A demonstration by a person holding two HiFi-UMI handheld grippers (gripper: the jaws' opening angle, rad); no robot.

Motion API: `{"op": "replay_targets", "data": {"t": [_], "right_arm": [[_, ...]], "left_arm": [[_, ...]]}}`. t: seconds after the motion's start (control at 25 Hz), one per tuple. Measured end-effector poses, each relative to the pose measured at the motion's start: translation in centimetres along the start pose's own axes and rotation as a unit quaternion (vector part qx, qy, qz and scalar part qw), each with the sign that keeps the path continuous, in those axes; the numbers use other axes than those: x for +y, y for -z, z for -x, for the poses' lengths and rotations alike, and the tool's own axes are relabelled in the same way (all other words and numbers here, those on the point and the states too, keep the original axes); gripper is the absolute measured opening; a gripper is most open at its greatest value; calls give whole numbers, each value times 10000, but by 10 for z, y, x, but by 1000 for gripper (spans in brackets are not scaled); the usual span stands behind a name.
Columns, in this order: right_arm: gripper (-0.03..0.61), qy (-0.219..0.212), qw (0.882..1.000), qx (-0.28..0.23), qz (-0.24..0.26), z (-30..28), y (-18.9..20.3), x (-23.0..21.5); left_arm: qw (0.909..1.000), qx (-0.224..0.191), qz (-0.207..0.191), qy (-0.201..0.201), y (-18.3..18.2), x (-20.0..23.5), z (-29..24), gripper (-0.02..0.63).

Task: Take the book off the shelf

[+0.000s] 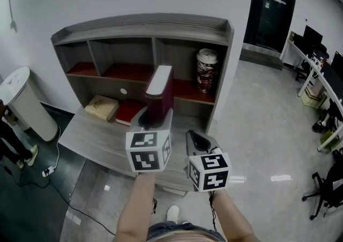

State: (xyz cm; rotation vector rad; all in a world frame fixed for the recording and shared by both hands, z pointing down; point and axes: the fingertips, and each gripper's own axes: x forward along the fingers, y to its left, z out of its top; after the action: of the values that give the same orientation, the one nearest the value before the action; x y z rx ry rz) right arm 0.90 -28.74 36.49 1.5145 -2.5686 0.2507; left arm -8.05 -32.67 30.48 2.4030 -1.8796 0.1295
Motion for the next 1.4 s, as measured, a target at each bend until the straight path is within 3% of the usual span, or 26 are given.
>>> {"op": "replay_targets", "data": {"t": [0.6, 1.4], "right_arm": [[8, -200, 9996, 157, -82, 40, 27, 18], [8, -347, 9971, 638, -236, 63, 80, 35]], "left_arm": [[9994, 241, 86, -213, 31, -10, 49, 218], [9944, 949, 310, -360, 103, -15, 88, 219]]}}
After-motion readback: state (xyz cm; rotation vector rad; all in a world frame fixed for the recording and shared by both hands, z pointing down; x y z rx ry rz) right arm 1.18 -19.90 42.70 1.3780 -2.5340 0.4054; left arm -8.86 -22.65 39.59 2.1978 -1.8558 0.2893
